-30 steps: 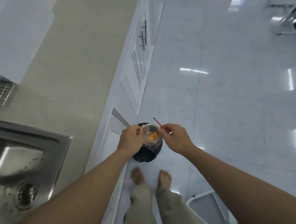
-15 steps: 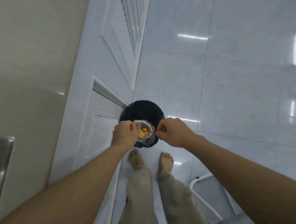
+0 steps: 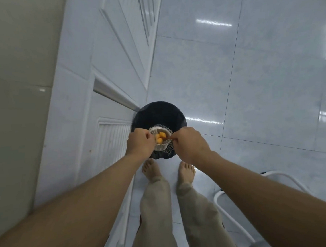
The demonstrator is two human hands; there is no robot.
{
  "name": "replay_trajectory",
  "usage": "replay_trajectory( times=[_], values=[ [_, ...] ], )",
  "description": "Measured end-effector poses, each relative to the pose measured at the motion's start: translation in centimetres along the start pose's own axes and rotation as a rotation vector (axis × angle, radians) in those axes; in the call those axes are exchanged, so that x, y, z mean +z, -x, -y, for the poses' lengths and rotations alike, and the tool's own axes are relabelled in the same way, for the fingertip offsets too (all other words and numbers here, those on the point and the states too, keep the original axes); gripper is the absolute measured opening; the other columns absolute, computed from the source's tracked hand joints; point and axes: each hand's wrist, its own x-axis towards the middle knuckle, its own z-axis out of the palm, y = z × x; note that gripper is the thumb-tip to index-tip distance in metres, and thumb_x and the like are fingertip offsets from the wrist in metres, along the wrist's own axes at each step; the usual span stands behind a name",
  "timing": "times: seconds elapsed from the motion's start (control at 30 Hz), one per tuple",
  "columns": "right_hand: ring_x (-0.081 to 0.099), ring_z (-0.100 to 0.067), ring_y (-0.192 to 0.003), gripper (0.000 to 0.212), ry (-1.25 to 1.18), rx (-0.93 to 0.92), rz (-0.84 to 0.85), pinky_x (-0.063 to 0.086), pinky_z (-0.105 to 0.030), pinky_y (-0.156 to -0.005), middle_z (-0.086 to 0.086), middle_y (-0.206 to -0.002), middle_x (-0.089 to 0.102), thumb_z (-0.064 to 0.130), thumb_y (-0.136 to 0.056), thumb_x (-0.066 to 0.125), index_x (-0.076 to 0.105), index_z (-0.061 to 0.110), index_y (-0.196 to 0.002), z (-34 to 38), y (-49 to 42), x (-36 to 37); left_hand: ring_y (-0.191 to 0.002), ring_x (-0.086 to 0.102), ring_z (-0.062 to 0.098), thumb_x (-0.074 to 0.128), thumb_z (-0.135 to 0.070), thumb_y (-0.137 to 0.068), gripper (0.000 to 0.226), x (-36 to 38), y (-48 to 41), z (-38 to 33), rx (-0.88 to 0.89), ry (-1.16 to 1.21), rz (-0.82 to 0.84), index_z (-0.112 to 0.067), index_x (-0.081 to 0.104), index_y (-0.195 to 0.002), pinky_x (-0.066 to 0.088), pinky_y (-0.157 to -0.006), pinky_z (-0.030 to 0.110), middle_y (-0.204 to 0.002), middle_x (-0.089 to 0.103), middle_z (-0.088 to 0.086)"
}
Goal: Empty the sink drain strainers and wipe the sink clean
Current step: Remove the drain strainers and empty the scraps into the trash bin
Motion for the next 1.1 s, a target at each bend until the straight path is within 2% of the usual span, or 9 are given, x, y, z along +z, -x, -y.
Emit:
replay_trajectory(
  times=[0.07,0.2,0.37,0.43,0.57,0.7,0.83,0.93,1.1],
  values=[
    [0.061,-0.024,-0.081,0.031,-0.016,-0.003,-0.076,0.058,-0.039,-0.073,-0.004,-0.098,0.066,0.021,-0.097,0.047,0.076,0.023,-0.107,0.0,0.2,0.0,-0.049,0.042,0.012,0.055,-0.014,-0.095,0.047,-0.2,-0.2,-0.3,-0.016,0.022,-0.011,-0.018,0.043,-0.05,0.027,-0.044,0.022,-0.052,0.044,-0.001],
    [0.055,-0.015,-0.067,0.03,-0.039,0.013,-0.2,0.054,-0.03,-0.059,0.002,-0.082,0.061,0.027,-0.094,0.047,0.077,0.026,-0.093,0.1,0.3,-0.6,-0.046,0.038,0.011,0.055,-0.014,-0.095,0.049,-0.7,-0.5,-0.7,-0.028,0.005,-0.02,-0.02,0.039,-0.049,0.024,-0.041,0.018,-0.051,0.04,-0.003],
    [0.061,-0.017,-0.056,0.026,0.017,0.06,-0.091,0.06,-0.035,-0.057,0.003,-0.066,0.067,0.027,-0.088,0.053,0.075,0.019,-0.076,0.5,-0.2,-1.0,-0.047,0.038,0.01,0.055,-0.014,-0.095,0.049,-0.9,-0.9,-0.5,-0.012,0.019,0.009,-0.019,0.04,-0.049,0.025,-0.043,0.018,-0.051,0.041,-0.002],
    [0.061,-0.018,-0.058,0.025,0.019,0.059,-0.065,0.061,-0.035,-0.06,0.002,-0.07,0.068,0.026,-0.09,0.054,0.076,0.02,-0.079,0.7,-0.4,-0.8,-0.047,0.038,0.01,0.055,-0.014,-0.095,0.049,-1.0,-0.9,-0.4,-0.008,0.007,0.019,-0.02,0.041,-0.049,0.026,-0.043,0.018,-0.051,0.041,-0.003],
    [0.059,-0.02,-0.069,0.027,0.022,0.038,-0.132,0.058,-0.037,-0.065,0.0,-0.088,0.062,0.024,-0.096,0.049,0.076,0.024,-0.097,0.7,-0.4,-0.5,-0.047,0.039,0.011,0.057,-0.013,-0.094,0.048,-1.0,-1.0,-0.3,-0.041,0.003,0.004,-0.018,0.041,-0.049,0.026,-0.043,0.018,-0.051,0.041,-0.002],
    [0.056,-0.018,-0.067,0.028,-0.022,0.054,-0.208,0.052,-0.029,-0.059,0.002,-0.086,0.06,0.027,-0.095,0.048,0.076,0.025,-0.095,0.4,-0.1,-0.7,-0.05,0.047,0.011,0.057,-0.017,-0.096,0.04,-0.9,-1.0,-0.1,-0.047,-0.022,0.032,-0.012,0.055,-0.057,0.029,-0.043,0.016,-0.057,0.052,0.002],
    [0.057,-0.012,-0.055,0.024,-0.005,0.044,-0.164,0.052,-0.022,-0.055,0.007,-0.069,0.067,0.034,-0.091,0.056,0.076,0.025,-0.081,0.4,0.0,-0.8,-0.047,0.042,0.011,0.056,-0.016,-0.096,0.045,-0.9,-0.8,0.1,-0.039,-0.015,0.035,-0.017,0.048,-0.052,0.025,-0.04,0.012,-0.053,0.046,-0.001],
    [0.061,-0.014,-0.06,0.025,0.016,0.035,-0.082,0.059,-0.03,-0.062,0.005,-0.074,0.069,0.031,-0.093,0.055,0.078,0.024,-0.085,0.6,-0.1,-0.4,-0.048,0.044,0.011,0.055,-0.018,-0.097,0.045,-0.8,-0.5,-0.1,-0.018,-0.013,0.064,-0.018,0.05,-0.053,0.027,-0.042,0.013,-0.054,0.047,-0.001],
    [0.058,-0.016,-0.066,0.025,0.02,0.033,-0.136,0.059,-0.032,-0.066,0.002,-0.084,0.062,0.028,-0.097,0.052,0.077,0.025,-0.096,0.3,0.2,0.6,-0.046,0.04,0.011,0.056,-0.016,-0.095,0.046,-0.6,-0.3,0.0,-0.043,-0.017,0.054,-0.017,0.047,-0.051,0.026,-0.041,0.015,-0.052,0.044,-0.002]
  ],
)
